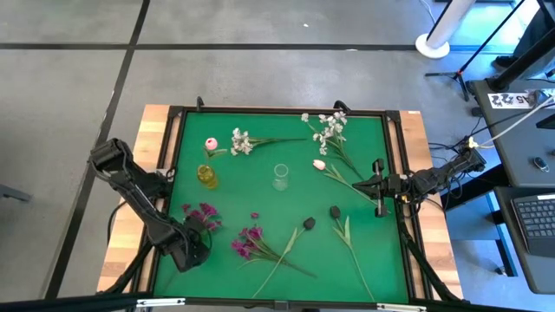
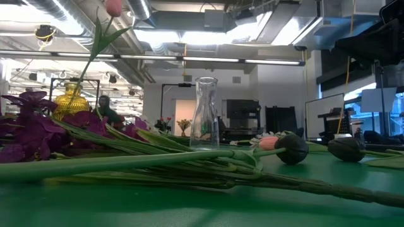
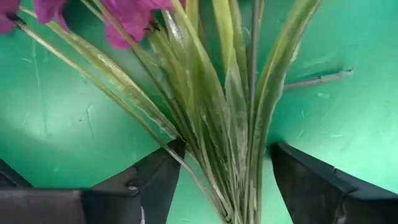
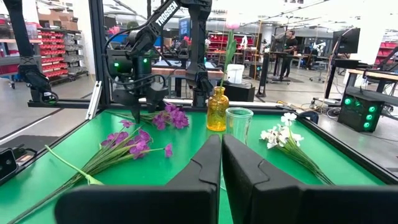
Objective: Sort flowers into vase by color
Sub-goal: Put the left purple flowers into the transparent vase
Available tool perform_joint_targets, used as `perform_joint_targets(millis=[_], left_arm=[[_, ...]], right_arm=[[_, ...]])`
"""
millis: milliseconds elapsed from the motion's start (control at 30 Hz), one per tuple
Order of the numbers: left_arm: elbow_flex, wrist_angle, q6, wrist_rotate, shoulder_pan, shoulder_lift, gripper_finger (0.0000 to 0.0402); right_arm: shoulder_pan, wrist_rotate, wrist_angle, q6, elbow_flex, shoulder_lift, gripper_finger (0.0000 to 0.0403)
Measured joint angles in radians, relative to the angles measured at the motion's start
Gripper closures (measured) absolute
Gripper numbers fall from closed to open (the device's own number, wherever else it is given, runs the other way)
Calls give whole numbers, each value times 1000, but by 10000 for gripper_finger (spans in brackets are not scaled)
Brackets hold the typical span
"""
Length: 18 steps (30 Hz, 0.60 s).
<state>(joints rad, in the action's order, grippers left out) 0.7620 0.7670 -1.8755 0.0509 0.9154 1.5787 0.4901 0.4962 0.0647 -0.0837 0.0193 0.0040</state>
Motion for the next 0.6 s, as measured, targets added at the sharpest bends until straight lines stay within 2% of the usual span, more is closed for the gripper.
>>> perform_joint_targets(millis=[167,400,467,600], left_arm=[[13,16,0,-13,-10,4,218],[42,32,25,-9,-30,8,350],[61,40,51,45,-37,9,383],[128,74,140,176,-58,1,387]], right_arm=[[0,0,0,0,0,0,386],[0,0,0,0,0,0,386],[0,0,0,0,0,0,386],[0,0,0,0,0,0,386]])
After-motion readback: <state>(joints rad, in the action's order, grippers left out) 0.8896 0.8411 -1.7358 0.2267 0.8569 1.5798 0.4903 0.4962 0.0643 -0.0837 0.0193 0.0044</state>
